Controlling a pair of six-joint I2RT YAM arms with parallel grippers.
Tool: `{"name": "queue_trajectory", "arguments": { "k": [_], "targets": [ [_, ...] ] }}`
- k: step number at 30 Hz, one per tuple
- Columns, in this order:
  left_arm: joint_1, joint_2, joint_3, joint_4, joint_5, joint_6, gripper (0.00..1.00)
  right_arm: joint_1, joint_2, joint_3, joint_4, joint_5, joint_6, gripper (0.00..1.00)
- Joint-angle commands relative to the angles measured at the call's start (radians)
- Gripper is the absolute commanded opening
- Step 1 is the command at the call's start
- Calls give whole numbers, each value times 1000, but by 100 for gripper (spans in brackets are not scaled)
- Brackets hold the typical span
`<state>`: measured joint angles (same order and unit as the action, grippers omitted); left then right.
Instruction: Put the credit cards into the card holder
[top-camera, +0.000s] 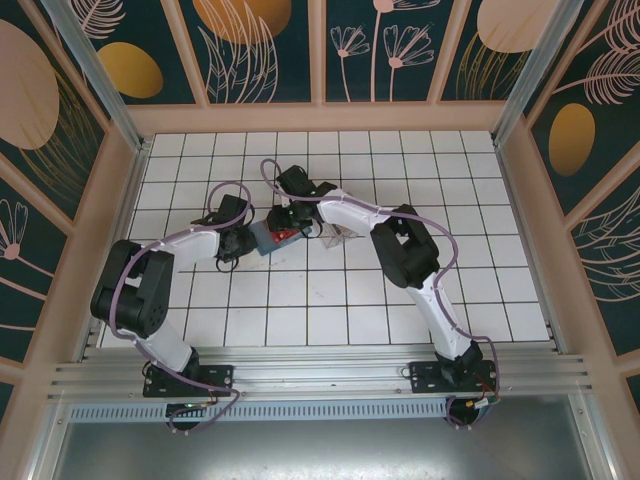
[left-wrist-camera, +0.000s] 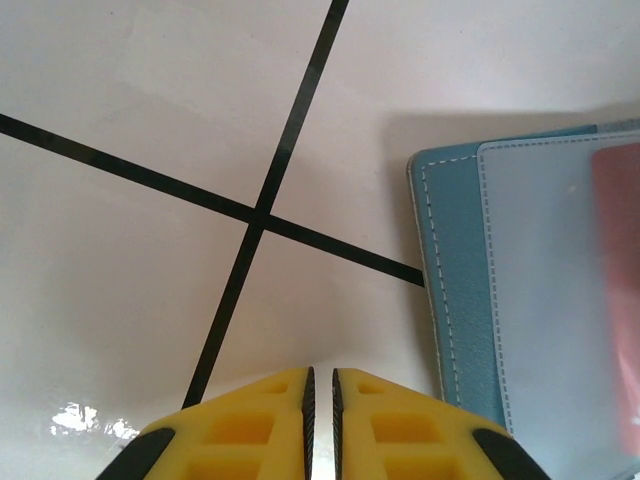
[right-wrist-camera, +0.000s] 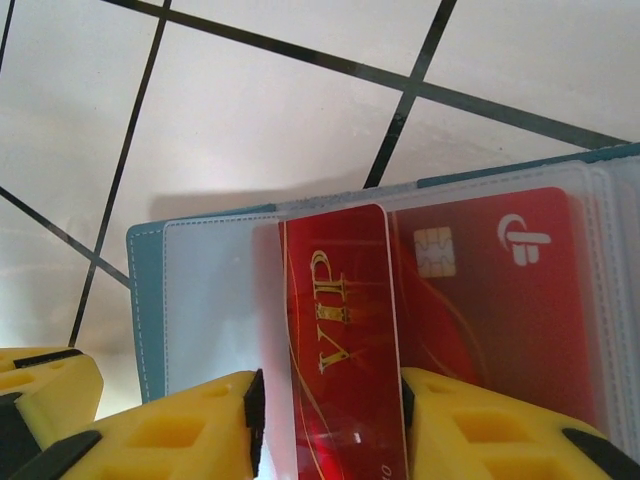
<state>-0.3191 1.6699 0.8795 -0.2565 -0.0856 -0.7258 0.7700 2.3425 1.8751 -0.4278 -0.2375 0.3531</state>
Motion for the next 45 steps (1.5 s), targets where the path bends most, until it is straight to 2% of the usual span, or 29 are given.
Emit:
{"name": "queue_trajectory", "arguments": {
  "k": [1,8,15,26,33,38,42,45],
  "targets": [
    [4,17,22,23,16,0,16,8,-47,26,-73,57,1,44],
    [4,13,29,25,17,-10,16,40,-39,29,-80,122,-9,49],
    [7,27,6,62,17,-31,15,83,-11,-2,-115,300,-71,49],
    [12,92,4,92,20,-35,13,121,-38,-78,-59,399,-135,56],
    [15,50,-28,106,16,-47,13,121,-136,-174,101,419,-147,61],
    [16,1,-40,105,18,-51,13,99,-182,-236,226,329,-118,62],
    [18,-25,-45,94,5,-50,13,95,-197,-233,244,318,-118,63],
    [17,-32,-48,94,9,-48,13,80,-214,-233,240,263,-100,61]
  ]
}}
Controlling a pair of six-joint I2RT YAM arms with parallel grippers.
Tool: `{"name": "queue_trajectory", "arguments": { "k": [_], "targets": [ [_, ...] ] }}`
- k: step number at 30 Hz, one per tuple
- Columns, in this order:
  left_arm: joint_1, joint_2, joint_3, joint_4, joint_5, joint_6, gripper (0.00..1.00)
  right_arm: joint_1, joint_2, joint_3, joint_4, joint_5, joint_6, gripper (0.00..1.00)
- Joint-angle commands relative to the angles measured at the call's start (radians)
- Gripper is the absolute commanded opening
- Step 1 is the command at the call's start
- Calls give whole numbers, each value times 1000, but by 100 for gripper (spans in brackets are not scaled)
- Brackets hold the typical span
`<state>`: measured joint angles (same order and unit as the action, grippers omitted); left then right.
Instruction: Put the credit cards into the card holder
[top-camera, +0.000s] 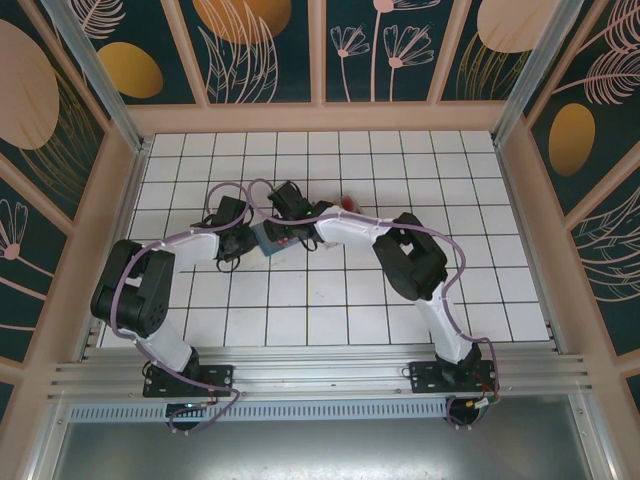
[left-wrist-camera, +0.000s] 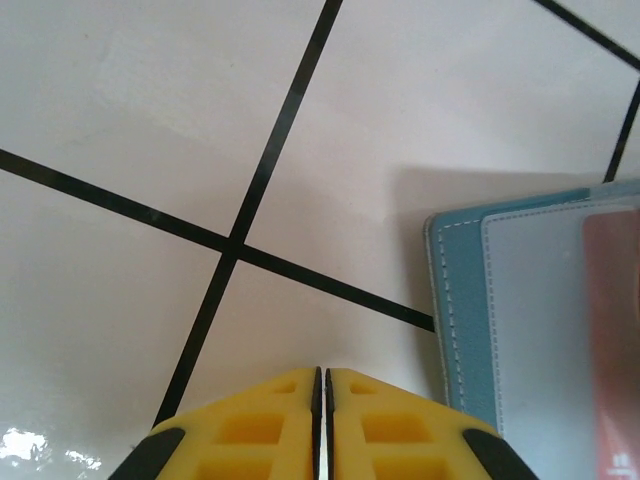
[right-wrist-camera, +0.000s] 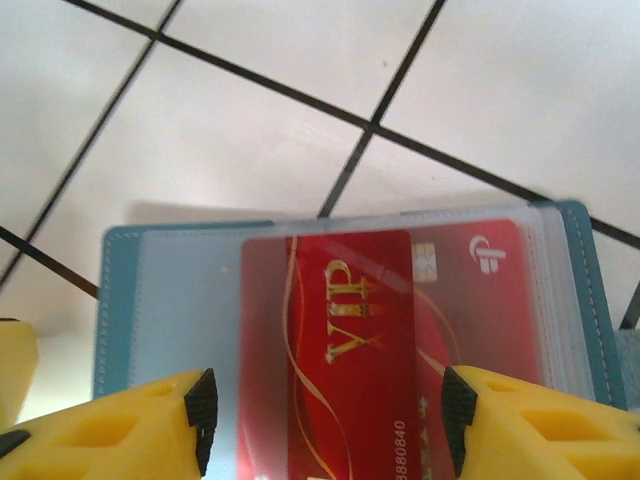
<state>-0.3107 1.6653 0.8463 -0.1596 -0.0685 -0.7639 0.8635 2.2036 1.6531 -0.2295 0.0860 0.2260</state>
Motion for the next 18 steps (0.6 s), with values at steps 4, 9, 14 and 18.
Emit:
{"name": "queue_trajectory", "arguments": {
  "k": [4,9,14,18],
  "targets": [
    [9,-12,-16,12,4,-3,14,-73,-79,-9,8,-200,93,46],
    [9,12,-10,52,53,-4,15,-123,-68,-5,-67,-250,115,15],
    [9,32,5,73,79,-12,15,-136,-24,28,-135,-230,104,9],
    [10,43,1,83,90,-11,15,-136,-2,35,-141,-254,104,8]
  ]
}}
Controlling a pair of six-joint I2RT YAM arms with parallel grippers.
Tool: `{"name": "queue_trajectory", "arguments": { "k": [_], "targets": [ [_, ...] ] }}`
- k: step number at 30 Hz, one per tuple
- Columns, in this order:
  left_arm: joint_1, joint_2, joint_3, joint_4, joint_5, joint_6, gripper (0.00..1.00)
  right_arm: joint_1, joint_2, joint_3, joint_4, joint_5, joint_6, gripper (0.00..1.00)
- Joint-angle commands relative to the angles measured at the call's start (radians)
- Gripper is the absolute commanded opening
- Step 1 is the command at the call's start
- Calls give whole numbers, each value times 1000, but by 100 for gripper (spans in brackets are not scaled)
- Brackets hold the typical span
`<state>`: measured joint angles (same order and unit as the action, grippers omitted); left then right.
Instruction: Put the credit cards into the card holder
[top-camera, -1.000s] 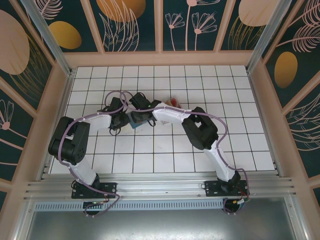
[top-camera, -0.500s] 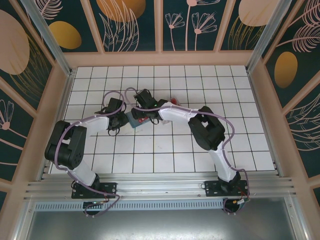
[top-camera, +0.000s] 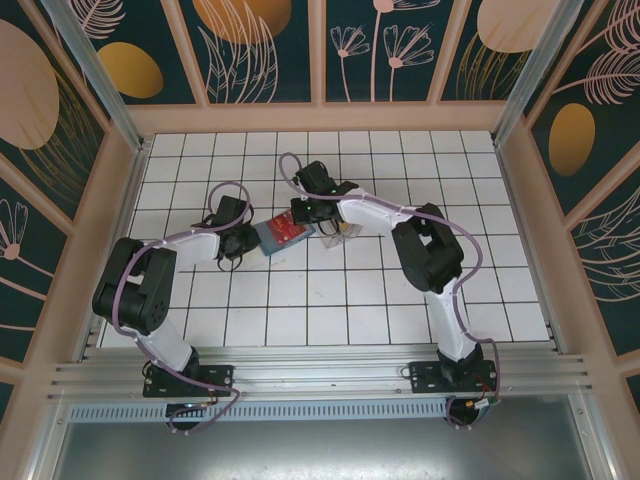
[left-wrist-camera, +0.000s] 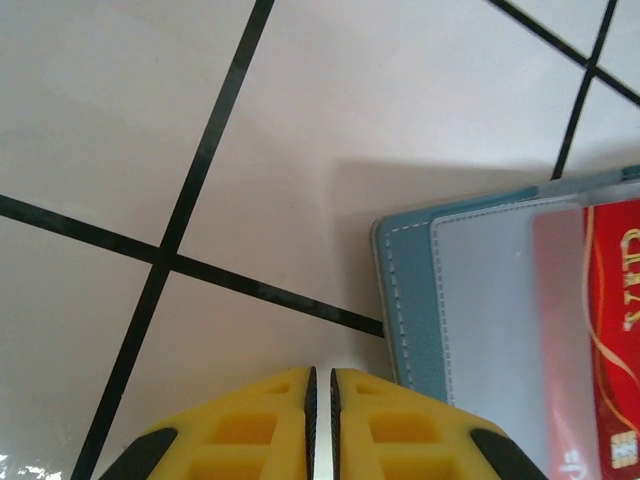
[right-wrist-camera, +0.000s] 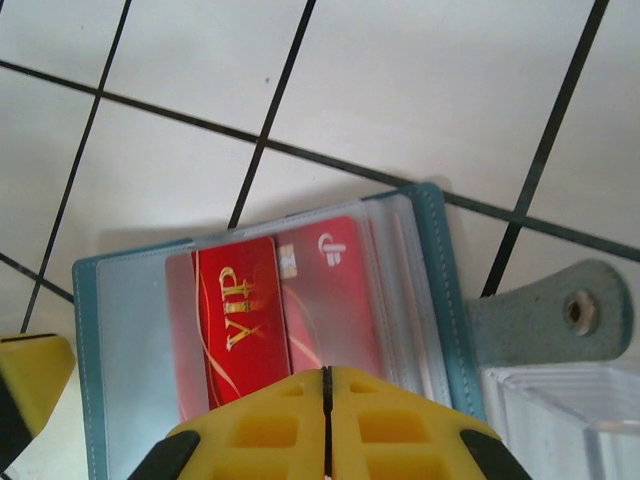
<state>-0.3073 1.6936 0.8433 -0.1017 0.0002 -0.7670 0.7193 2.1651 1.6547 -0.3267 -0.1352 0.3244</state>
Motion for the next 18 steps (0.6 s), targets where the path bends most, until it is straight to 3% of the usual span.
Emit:
{"name": "queue_trajectory", "arguments": {
  "k": [1,18],
  "targets": [
    [6,14,1,30,26,-10,15,8,48,41,-49,-36,4,8],
    [6,72,-7,64,62,-9,8,41,153,123,-103,-5,-14,8]
  ]
}}
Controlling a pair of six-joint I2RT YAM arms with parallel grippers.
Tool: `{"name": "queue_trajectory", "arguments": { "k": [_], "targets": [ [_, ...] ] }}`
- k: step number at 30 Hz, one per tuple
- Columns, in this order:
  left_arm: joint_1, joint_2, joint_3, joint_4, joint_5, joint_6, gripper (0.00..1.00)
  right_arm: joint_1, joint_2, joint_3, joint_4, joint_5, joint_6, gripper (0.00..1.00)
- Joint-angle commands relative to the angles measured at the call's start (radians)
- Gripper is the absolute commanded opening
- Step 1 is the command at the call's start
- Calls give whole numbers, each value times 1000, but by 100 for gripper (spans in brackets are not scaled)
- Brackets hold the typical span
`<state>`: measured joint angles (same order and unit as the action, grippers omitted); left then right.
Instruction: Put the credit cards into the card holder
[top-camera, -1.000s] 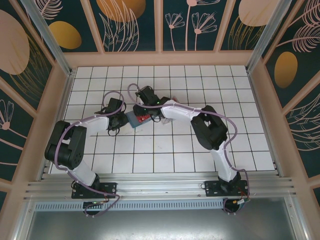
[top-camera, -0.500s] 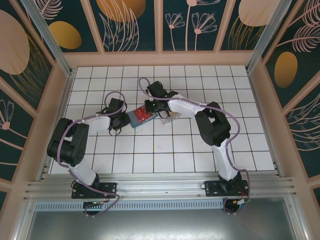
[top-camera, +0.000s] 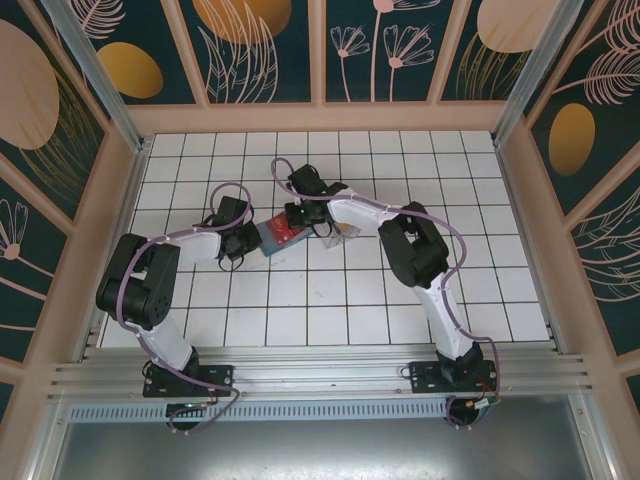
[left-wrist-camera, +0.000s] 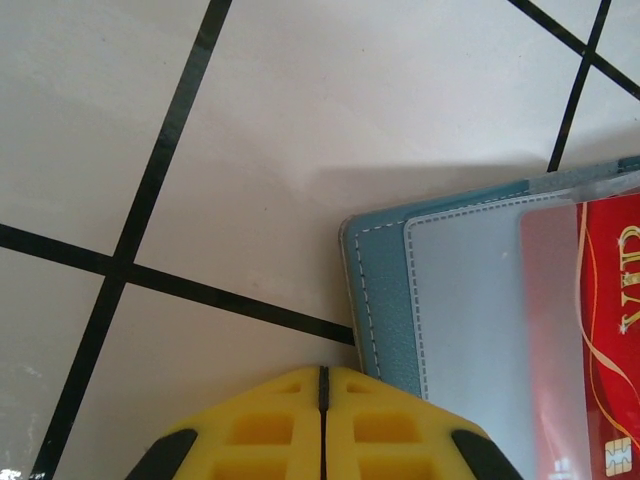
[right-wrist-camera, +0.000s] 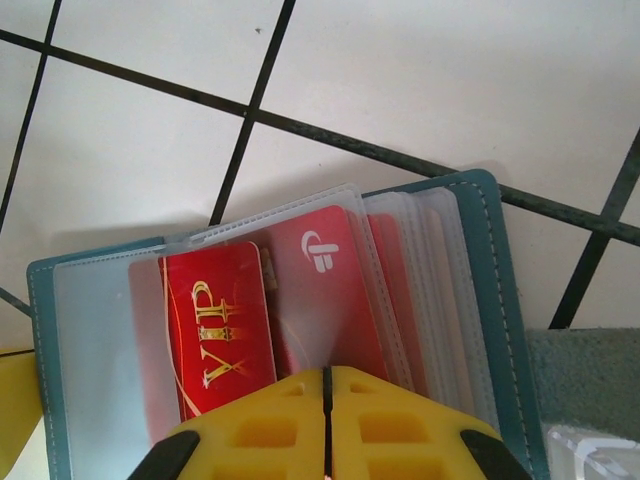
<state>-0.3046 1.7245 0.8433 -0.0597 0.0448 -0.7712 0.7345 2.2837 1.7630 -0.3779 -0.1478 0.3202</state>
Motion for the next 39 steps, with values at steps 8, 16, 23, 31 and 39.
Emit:
{"name": "queue_trajectory", "arguments": {
  "k": [8,16,23,31,39],
  "targets": [
    [3,41,-9,23,16,-5,7,69,49,28,-88,61,-26,8],
    [3,40,-10,28,20,-8,8,106,66,73,-129,94,-43,8],
    [3,38,-4,22,18,-5,7,130,90,104,-133,65,-47,8],
    [4,21,-2,4,4,1,7,123,65,97,-103,13,-40,8],
    [3,-5,13,-58,-44,27,7,65,-126,1,-59,0,-25,13]
  ]
}}
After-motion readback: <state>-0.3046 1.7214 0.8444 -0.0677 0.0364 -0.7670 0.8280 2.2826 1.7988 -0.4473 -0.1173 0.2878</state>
